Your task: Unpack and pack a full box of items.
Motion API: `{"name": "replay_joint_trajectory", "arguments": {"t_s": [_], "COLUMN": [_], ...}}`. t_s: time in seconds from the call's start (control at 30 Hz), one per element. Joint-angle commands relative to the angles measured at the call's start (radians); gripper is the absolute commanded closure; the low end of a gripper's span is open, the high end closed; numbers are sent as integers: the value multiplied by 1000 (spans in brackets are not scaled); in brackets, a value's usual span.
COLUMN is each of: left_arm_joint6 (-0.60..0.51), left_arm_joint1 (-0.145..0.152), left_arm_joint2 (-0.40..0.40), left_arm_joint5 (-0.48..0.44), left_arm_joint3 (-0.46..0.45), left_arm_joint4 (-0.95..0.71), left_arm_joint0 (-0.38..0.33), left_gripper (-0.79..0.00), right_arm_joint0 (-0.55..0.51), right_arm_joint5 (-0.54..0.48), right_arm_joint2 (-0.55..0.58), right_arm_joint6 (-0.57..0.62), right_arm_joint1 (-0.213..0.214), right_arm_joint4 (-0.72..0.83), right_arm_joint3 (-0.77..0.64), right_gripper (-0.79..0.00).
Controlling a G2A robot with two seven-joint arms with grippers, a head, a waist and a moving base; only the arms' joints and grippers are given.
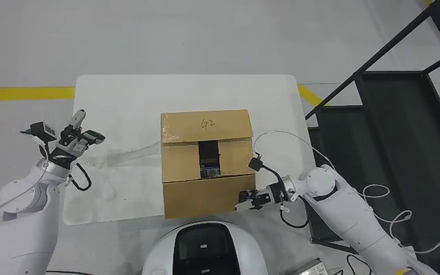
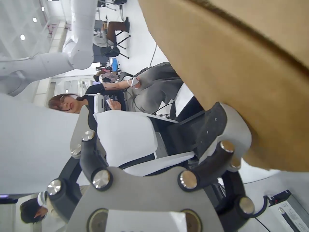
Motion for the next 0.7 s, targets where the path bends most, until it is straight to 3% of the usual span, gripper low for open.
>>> {"name": "replay_joint_trajectory", "arguments": {"t_s": [0.0, 0.23, 0.3, 0.43, 0.67], "left_arm_joint6": [0, 0, -12, -96, -162], "left_arm_joint1": [0, 0, -1, 1, -3], "left_arm_joint2": [0, 0, 15, 51, 142], "left_arm_joint5": [0, 0, 0, 14, 16], "left_arm_joint3": [0, 0, -39, -137, -210], "left_arm_joint4": [0, 0, 11, 36, 83], "left_arm_joint0": [0, 0, 14, 51, 36], "left_gripper": [-785, -785, -785, -785, -785], "right_arm_joint0": [-20, -14, -4, 18, 26], "right_arm_joint5": [10, 84, 102, 118, 133], "right_arm_joint2": [44, 174, 198, 222, 231], "right_arm_joint6": [58, 132, 150, 166, 181], "right_arm_joint1": [11, 35, 37, 36, 34], "right_arm_joint4": [119, 419, 471, 538, 577], "right_arm_joint3": [-20, 31, 69, 151, 188], "right_gripper": [-785, -785, -785, -785, -785]}}
